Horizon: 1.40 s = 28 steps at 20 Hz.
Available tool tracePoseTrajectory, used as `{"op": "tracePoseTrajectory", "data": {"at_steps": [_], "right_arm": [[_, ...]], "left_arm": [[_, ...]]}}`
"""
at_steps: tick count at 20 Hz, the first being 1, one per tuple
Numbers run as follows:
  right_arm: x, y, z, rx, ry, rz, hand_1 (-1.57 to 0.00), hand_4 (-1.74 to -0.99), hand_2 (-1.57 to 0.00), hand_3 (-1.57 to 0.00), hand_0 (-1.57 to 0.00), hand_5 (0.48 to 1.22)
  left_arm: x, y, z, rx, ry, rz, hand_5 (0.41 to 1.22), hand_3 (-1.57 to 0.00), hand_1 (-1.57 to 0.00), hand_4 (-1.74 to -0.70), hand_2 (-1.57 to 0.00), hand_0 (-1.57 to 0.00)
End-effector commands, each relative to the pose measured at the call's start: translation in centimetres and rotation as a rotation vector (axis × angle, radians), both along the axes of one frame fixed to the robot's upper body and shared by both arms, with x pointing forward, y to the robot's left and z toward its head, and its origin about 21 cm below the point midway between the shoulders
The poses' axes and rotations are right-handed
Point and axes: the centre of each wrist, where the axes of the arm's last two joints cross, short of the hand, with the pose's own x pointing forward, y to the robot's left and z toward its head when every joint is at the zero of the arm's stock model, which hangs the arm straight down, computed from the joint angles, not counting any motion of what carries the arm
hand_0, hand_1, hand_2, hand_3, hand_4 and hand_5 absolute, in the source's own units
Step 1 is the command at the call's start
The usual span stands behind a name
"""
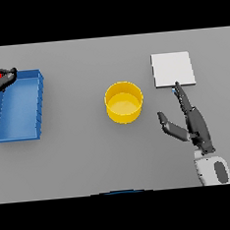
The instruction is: Pick up the red beaker and tilt it to pour out 1 green nut into yellow bowl. Pick up the yellow bowl and place it on the metallic measuring scale.
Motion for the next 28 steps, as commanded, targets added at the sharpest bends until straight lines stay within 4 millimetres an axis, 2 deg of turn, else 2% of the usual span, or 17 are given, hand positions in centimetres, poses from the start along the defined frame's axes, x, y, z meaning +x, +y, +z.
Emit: {"op": "tracePoseTrajectory", "data": {"at_steps": [1,3,6,9,10,13,16,18,23,28], "right_arm": [[0.1,0.0,0.0,0.007,0.004,-0.004,0.00,-1.155,0.00,0.00,0.00,0.670],[0.4,-0.1,0.1,-0.005,0.001,-0.003,0.00,-1.155,0.00,0.00,0.00,0.670],[0.3,0.0,0.1,-0.035,-0.009,-0.017,0.00,-1.158,0.00,0.00,0.00,0.665],[0.5,0.8,0.3,-0.046,0.009,-0.023,0.00,-1.144,0.00,0.00,0.00,0.644],[0.6,0.8,0.7,-0.097,0.026,-0.046,0.00,-1.131,0.00,0.00,0.00,0.631],[1.4,0.8,1.4,-0.196,-0.015,0.080,0.00,-1.080,0.00,0.00,0.00,0.662],[3.1,0.1,3.4,-0.457,-0.019,0.172,0.00,-1.122,0.00,0.00,0.00,0.649],[4.2,0.9,4.2,-0.610,-0.053,0.242,0.00,-1.132,0.00,0.00,0.00,0.631],[6.9,2.8,6.0,-0.920,-0.162,0.449,0.00,-1.157,0.00,0.00,0.00,0.635],[9.0,4.6,5.6,-1.109,-0.190,0.613,0.00,-1.156,0.00,0.00,0.00,0.642]], "left_arm": [[-0.1,0.2,0.4,0.034,0.021,-0.018,0.651,-0.43,-0.44,-0.92,-0.42,-0.48],[0.0,0.0,-0.1,0.076,0.072,-0.028,0.632,-0.28,-0.28,-0.84,-0.27,-0.31],[-0.1,-0.1,-0.4,0.132,0.077,-0.026,0.627,-0.14,-0.14,-0.80,-0.14,-0.16],[0.2,-0.4,-0.1,0.140,0.019,-0.041,0.631,-0.07,-0.07,-0.78,-0.07,-0.08],[0.1,-0.4,-0.1,0.124,-0.004,-0.036,0.633,-0.06,-0.06,-0.78,-0.06,-0.06],[-0.2,-1.1,-0.1,0.066,-0.060,-0.059,0.652,-0.03,-0.03,-0.79,-0.03,-0.03],[-0.1,-1.4,-0.3,0.046,-0.064,-0.057,0.666,-0.01,-0.01,-0.80,-0.01,-0.02],[-0.2,-2.1,-0.5,0.031,-0.063,-0.068,0.678,-0.01,-0.01,-0.80,-0.01,-0.01],[-0.6,-2.0,-0.9,0.025,-0.054,-0.068,0.688,0.00,0.00,-0.81,0.00,0.00],[-0.4,-1.6,-0.2,0.033,-0.051,-0.068,0.692,0.00,0.00,-0.81,0.00,0.00]]}}
